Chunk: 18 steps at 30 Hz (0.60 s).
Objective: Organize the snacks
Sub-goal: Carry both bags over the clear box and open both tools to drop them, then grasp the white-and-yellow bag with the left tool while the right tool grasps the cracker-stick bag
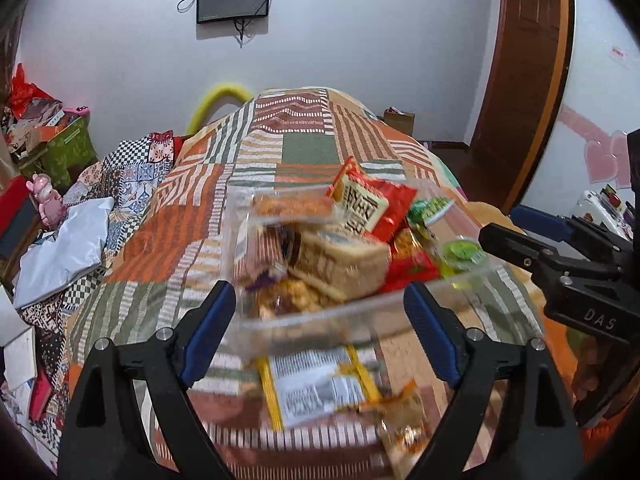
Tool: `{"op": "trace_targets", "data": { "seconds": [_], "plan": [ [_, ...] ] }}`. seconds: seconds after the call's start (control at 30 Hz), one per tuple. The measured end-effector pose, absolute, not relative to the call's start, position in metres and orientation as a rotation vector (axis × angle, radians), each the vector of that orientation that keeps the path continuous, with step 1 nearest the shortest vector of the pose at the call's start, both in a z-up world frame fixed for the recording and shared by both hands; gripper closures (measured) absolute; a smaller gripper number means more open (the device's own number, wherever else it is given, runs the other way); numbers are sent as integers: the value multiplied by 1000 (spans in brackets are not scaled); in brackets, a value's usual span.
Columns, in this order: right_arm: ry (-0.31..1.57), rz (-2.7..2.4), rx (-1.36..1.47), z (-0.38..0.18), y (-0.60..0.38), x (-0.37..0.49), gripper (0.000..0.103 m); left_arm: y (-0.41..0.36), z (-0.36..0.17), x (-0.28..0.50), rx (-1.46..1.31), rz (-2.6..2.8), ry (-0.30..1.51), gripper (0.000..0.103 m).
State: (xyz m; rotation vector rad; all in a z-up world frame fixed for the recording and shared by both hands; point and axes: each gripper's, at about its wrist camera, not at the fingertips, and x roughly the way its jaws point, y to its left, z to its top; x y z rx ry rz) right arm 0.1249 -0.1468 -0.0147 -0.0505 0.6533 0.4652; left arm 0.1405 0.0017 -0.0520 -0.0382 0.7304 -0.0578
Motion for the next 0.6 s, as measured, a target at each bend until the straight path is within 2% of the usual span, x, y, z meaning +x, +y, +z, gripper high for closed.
{"op": "trace_targets", "data": {
  "seconds": [0.33, 0.6],
  "plan": [
    [667, 521, -42, -21, -136, 82, 35, 15, -67, 97, -66, -46, 777, 14],
    [762, 562, -81, -56, -115, 64, 35, 25, -93, 71, -58, -42, 839, 14]
  ]
}}
